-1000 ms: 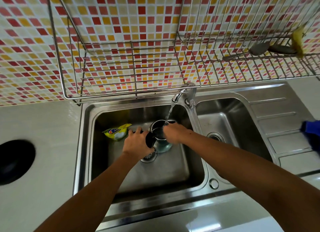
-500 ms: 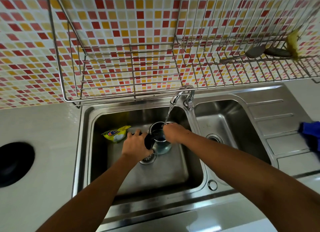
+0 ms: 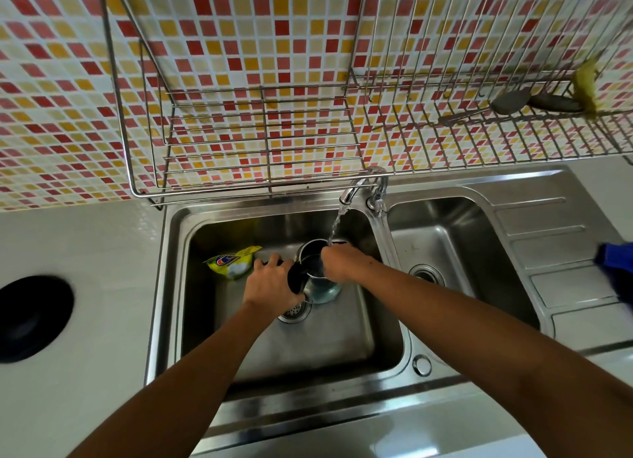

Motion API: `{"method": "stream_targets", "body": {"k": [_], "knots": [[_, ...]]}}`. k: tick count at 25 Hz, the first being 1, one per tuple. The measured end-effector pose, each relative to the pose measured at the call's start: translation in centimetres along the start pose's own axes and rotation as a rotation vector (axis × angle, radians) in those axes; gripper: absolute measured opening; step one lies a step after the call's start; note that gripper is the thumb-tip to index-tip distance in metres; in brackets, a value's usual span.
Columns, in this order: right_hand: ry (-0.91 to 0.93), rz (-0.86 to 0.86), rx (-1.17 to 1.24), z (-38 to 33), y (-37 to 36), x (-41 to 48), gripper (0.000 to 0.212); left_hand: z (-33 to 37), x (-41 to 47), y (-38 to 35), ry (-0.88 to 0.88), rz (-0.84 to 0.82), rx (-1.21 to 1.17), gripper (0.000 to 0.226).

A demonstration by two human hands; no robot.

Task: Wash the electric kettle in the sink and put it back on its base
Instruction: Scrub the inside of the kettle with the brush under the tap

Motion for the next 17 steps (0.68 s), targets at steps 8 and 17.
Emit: {"method": "stream_targets", "body": {"k": [8,17], "knots": [[-0.067,0.151,0.033,-0.9,-0.4,0.2,0.030,0.3,0.2,0.0,-0.057,0.014,0.063,0.083],[-0.502,-0.209,1.665,0.8,-4.5,-3.1,0.017,0.6,-0.4,0.9,-0.070,0.021,0.067,0.078]]}}
Point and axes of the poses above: each hand's wrist, its own x-axis towards the middle knuckle, its own y-axis out of the back of the hand, z = x × y, the point moved 8 cm from there along x, towards the middle knuckle, and after that the axes turned 2 degrees about y, right-handed, at the moved point
